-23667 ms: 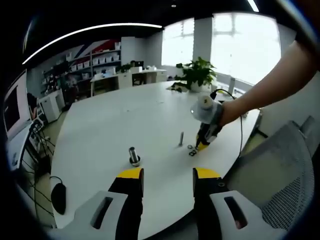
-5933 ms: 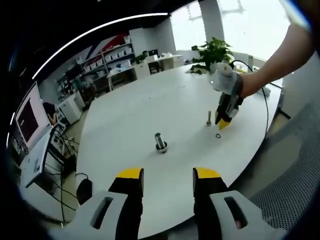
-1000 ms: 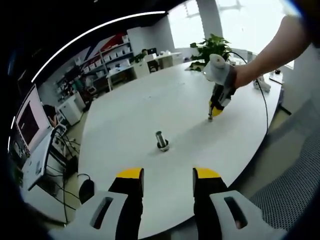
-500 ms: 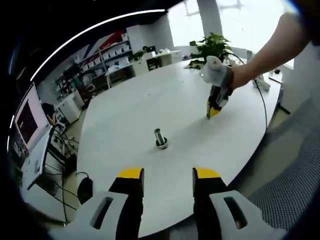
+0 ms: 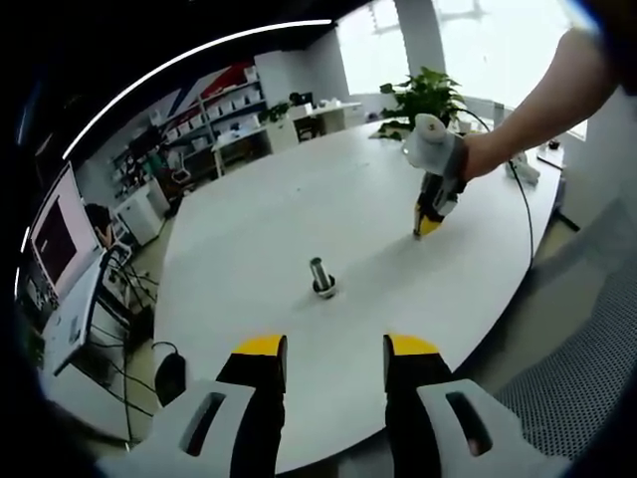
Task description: Place the washer onto the threaded stud by aligning its center hole with the stud, sliding it down to the base, and recovering from edge contact or off-axis alignment until the washer reaches the visible bottom stop.
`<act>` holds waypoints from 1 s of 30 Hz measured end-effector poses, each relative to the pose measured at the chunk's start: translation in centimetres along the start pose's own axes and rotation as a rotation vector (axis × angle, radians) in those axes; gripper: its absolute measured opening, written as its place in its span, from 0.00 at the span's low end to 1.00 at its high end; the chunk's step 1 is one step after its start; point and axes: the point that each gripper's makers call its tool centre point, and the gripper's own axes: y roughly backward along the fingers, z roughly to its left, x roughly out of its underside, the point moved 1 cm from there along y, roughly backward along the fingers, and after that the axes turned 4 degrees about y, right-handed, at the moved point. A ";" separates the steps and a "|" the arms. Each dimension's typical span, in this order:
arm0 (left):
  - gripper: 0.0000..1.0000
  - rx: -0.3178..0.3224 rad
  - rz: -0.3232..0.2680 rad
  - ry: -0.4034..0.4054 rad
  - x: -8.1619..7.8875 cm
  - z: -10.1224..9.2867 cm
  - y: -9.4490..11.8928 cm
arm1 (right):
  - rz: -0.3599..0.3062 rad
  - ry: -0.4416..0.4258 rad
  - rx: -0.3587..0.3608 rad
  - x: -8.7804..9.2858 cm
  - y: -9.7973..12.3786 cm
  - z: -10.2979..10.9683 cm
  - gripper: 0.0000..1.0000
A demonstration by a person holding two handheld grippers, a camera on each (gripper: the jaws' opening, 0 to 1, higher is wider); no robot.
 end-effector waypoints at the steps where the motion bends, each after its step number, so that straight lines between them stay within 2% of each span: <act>1: 0.37 -0.001 -0.001 0.000 0.0 0.0 0.0 | 0.005 0.012 -0.001 0.1 0.0 0.0 0.15; 3: 0.37 -0.003 -0.002 0.002 0.0 0.1 0.0 | 0.016 0.033 0.005 0.3 0.0 0.1 0.15; 9: 0.37 -0.004 -0.016 0.007 -0.3 0.1 0.1 | 0.016 0.017 0.001 0.5 0.2 0.1 0.16; 30: 0.38 0.001 -0.010 0.000 -0.2 -0.1 0.0 | -0.019 -0.007 0.013 1.2 2.0 0.4 0.21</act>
